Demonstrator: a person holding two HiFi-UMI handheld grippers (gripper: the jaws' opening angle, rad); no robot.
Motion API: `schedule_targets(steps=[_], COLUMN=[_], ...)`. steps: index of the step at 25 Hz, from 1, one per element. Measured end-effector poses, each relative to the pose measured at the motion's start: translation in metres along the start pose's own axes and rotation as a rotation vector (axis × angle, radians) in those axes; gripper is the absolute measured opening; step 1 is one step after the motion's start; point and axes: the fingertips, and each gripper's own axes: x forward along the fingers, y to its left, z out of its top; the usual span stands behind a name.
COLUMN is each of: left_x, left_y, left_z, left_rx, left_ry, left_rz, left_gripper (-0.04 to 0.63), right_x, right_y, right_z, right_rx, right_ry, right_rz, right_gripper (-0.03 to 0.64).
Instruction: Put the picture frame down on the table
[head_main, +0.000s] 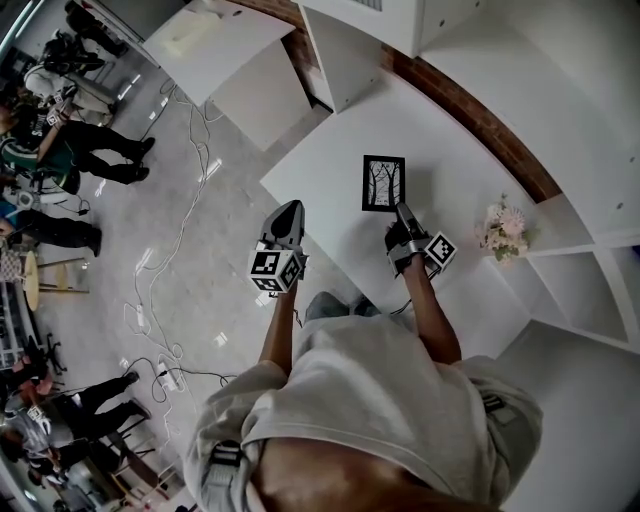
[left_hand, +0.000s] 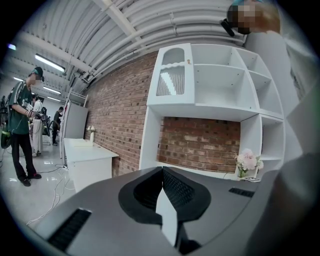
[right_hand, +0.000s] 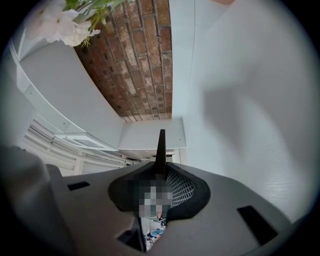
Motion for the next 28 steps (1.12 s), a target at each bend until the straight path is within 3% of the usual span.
schedule_targets(steps=[8,28], left_x=[0.004,0.074], left_y=[0.009,0.063], left_z=[-0.014,-0.04], left_rx=[-0.03,-0.114], left_ry=[0.015,0.071], left_rz=[-0.033,-0.183], left_gripper=[0.017,0.017], right_x=[-0.003,0.022], right_y=[-0.007,-0.03], right_z=[-0.005,-0.013], right_rx=[-0.031,-0.079], right_ry=[-0.018,-0.117], right_rz=[-0.03,-0.149], right_gripper=[0.084,0.084])
